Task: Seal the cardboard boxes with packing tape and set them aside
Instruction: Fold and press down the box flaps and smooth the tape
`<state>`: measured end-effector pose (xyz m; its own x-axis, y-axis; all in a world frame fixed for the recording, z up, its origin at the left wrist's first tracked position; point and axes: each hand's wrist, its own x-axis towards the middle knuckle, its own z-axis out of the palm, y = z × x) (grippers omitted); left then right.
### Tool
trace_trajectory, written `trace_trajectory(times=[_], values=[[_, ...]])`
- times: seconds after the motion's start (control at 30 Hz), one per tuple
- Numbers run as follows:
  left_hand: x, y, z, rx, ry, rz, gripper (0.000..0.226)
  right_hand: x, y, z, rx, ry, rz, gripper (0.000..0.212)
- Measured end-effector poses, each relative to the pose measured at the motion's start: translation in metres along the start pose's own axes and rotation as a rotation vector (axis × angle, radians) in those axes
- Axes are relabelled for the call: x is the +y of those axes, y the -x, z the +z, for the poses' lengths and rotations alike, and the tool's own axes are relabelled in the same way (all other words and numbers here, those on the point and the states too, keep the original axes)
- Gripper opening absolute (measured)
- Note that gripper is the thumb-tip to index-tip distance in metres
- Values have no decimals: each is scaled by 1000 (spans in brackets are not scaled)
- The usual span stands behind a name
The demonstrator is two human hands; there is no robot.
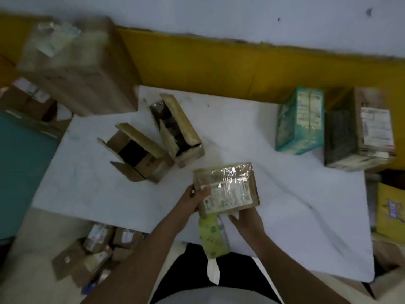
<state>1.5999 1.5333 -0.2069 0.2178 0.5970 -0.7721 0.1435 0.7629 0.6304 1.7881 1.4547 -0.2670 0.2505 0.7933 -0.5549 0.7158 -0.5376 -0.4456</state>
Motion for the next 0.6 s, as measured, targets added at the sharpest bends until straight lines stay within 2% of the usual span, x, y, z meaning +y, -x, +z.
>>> trace_trajectory(times=[0.07,0.17,0.27,0.4,0.43,0.47,0.53,0.57,0.6], values=[[-13,-10,-2,-15,19,-32,71,5,-7,9,29,-57,52,47],[-21,-20,-6,-20,28,-58,63,14,-15,11,110,92,73,50],[-18,-28,-7,-17,-54,-49,53,35,-13,-5,188,198,193,45],[-9,-42,-4,35,-177,-11,43,64,-11,-41,260,-52,399,43],[-6,-45,-2,47,-202,-16,49,63,-13,-50,280,-144,411,41],[-6,-49,-1,70,-215,-23,63,55,-16,-60,315,-250,395,38],[-2,-55,-1,143,-204,-67,106,23,-19,-76,390,-428,257,30],[2,-54,-5,168,-185,-112,114,0,-21,-81,404,-457,139,23],[8,-49,-7,199,-148,-141,109,-24,-23,-82,388,-439,3,17]])
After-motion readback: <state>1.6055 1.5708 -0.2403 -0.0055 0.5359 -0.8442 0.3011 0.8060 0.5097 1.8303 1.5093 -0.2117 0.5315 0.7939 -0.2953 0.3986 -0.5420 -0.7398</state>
